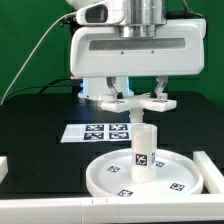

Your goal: Assemble round table

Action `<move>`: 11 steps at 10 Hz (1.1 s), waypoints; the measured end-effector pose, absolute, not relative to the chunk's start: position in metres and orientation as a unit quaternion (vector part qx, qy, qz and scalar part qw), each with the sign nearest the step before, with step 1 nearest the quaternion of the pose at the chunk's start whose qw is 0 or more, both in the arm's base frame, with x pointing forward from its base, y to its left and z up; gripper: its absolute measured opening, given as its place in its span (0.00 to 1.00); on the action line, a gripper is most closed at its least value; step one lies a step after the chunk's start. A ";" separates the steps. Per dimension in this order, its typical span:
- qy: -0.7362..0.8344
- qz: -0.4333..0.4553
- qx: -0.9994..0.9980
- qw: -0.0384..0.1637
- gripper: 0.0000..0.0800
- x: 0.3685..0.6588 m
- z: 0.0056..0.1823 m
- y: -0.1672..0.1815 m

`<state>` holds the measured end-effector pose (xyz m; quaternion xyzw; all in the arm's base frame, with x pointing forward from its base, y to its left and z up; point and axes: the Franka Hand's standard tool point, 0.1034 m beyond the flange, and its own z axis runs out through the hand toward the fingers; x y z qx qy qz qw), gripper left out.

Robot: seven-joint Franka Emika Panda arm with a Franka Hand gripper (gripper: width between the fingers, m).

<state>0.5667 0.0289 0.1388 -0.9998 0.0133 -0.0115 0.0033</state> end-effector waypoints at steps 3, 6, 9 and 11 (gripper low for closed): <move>0.023 0.006 -1.000 0.004 0.55 0.569 0.134 0.034; 0.041 0.012 -0.999 0.000 0.55 0.568 0.125 0.037; 0.048 0.003 -0.999 -0.001 0.55 0.572 0.125 0.040; 0.051 0.000 -0.999 -0.002 0.55 0.573 0.125 0.042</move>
Offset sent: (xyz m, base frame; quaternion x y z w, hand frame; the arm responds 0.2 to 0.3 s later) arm -0.0021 0.0004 -0.0120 0.0069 0.0125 0.0113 0.9998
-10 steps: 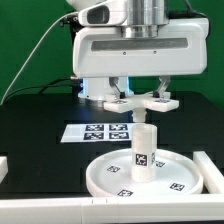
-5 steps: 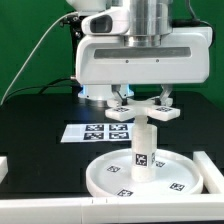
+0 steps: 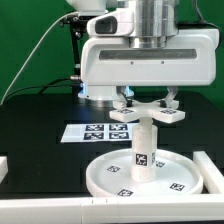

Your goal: Assemble round table

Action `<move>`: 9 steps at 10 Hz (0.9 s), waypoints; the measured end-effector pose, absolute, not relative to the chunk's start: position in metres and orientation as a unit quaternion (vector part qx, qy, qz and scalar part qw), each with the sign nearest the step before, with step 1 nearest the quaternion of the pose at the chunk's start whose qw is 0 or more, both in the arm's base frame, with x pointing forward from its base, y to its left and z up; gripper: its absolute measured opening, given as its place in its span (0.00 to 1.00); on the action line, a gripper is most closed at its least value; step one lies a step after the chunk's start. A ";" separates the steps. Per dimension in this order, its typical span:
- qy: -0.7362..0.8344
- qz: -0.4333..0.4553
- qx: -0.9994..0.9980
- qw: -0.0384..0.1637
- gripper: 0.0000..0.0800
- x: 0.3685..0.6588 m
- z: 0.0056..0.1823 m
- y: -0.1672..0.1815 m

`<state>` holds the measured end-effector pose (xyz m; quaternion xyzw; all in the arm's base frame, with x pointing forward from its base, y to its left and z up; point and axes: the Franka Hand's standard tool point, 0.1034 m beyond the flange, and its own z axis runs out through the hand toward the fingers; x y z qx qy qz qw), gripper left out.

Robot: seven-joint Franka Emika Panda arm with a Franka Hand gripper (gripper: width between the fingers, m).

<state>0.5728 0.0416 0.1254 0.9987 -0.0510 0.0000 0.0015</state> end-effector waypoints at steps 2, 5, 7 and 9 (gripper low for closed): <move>-0.045 0.012 0.999 0.006 0.55 0.575 0.126 0.042; -0.051 0.001 0.999 0.002 0.55 0.571 0.128 0.043; -0.057 -0.011 0.998 -0.001 0.55 0.565 0.129 0.043; -0.061 -0.019 0.998 0.000 0.55 0.563 0.124 0.040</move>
Offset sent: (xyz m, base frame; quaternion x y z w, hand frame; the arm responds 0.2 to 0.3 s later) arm 0.0000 0.0000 0.0000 0.0000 0.0000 0.0000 1.0000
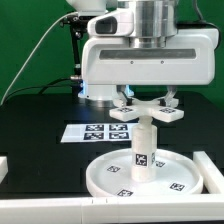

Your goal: Assemble round table

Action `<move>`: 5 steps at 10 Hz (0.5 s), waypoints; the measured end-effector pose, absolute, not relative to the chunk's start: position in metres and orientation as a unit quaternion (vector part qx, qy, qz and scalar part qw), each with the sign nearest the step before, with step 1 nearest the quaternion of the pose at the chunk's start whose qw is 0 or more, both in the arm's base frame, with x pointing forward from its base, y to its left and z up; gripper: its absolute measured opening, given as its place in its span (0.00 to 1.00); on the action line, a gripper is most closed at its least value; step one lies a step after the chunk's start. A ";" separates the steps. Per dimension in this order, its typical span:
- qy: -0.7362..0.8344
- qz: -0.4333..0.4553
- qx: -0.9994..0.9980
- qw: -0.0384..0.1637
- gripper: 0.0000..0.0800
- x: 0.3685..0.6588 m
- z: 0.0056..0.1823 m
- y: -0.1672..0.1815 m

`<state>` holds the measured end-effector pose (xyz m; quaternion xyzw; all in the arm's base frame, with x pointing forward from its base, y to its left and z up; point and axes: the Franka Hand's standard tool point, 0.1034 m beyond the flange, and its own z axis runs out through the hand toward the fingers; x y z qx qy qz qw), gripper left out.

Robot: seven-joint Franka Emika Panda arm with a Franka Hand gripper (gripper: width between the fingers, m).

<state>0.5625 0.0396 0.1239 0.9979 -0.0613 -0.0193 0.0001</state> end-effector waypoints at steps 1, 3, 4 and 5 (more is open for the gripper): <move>-0.064 -0.020 0.998 0.001 0.55 0.562 0.122 0.037; -0.064 -0.017 0.998 0.003 0.55 0.563 0.117 0.036; -0.064 -0.019 0.998 0.006 0.55 0.563 0.110 0.036; -0.065 -0.017 0.998 0.008 0.55 0.565 0.108 0.038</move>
Offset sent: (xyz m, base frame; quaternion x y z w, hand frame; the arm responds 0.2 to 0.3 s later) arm 0.0068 0.0059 -0.0214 0.0040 0.0059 0.0192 0.9998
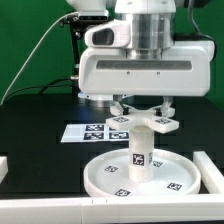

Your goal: Assemble round table

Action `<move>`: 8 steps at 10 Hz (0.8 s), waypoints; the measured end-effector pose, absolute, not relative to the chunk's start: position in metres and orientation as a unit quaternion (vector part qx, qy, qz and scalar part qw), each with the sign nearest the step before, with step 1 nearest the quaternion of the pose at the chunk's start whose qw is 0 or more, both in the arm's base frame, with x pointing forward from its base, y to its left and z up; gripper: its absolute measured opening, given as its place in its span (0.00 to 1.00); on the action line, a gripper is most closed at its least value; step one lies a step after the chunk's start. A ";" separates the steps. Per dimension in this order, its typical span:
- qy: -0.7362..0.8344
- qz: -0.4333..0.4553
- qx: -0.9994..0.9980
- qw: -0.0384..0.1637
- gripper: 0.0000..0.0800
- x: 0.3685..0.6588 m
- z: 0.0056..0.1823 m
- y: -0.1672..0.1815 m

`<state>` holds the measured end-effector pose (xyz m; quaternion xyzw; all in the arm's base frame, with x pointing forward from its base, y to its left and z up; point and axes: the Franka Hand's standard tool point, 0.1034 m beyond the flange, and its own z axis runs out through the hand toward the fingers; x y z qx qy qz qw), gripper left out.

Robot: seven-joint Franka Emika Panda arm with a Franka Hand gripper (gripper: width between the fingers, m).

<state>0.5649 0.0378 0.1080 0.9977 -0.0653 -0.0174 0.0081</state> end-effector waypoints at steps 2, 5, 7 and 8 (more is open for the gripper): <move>-0.066 -0.018 0.998 0.009 0.55 0.565 0.108 0.038; -0.072 -0.019 0.997 0.009 0.55 0.565 0.108 0.038; -0.108 -0.015 0.994 0.008 0.55 0.565 0.107 0.038; -0.158 -0.010 0.987 0.008 0.55 0.565 0.107 0.037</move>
Offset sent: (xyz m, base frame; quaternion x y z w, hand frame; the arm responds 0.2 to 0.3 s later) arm 0.0000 0.0000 0.0000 0.0000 0.0000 0.0000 1.0000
